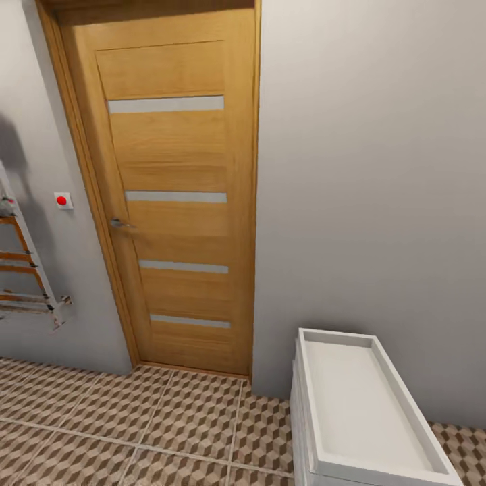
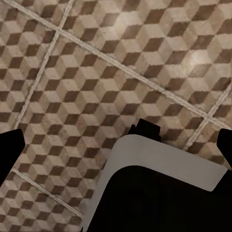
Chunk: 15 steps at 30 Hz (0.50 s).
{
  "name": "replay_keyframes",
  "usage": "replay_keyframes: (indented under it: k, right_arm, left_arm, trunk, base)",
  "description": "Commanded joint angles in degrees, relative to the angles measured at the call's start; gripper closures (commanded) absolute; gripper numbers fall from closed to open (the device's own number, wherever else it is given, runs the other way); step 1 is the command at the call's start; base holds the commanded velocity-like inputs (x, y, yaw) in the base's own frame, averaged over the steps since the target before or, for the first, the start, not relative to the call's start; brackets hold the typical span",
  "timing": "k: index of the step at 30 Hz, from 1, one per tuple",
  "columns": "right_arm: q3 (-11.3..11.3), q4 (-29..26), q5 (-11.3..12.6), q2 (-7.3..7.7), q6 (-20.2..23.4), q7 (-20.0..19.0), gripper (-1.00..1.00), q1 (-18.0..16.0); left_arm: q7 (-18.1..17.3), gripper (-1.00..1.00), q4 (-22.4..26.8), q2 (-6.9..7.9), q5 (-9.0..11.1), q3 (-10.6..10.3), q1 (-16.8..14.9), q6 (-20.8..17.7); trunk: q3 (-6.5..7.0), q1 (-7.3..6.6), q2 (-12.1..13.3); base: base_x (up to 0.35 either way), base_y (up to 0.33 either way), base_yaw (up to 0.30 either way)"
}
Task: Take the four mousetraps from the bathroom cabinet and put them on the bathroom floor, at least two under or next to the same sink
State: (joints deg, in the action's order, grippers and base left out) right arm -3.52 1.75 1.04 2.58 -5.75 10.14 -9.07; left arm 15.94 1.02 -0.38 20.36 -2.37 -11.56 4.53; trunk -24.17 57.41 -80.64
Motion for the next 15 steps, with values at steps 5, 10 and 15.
replay_keyframes:
  k: [5, 10, 15]
  right_arm:
    - [-0.35, 0.18, 0.06, -0.02, -0.32, 0.14, -1.00, -0.07]
    - [-0.35, 0.18, 0.03, -0.01, -0.28, 0.16, -1.00, -0.07]
    - [-0.35, 0.18, 0.02, 0.01, -0.29, 0.20, -1.00, -0.07]
  left_arm:
    - [0.15, -1.00, 0.00, 0.01, 0.41, -0.27, -0.04, 0.21]
    - [0.15, -1.00, 0.02, 0.02, 0.47, -0.27, -0.04, 0.21]
    - [0.15, -1.00, -0.01, 0.02, 0.57, -0.26, -0.04, 0.17]
  trunk:
    - [-0.06, 0.00, -0.04]
    - [-0.06, 0.00, -0.04]
    - [-0.06, 0.00, -0.04]
  base:
    - [0.000, 0.000, 0.271]
    - [0.000, 0.000, 0.271]
    - [0.000, 0.000, 0.271]
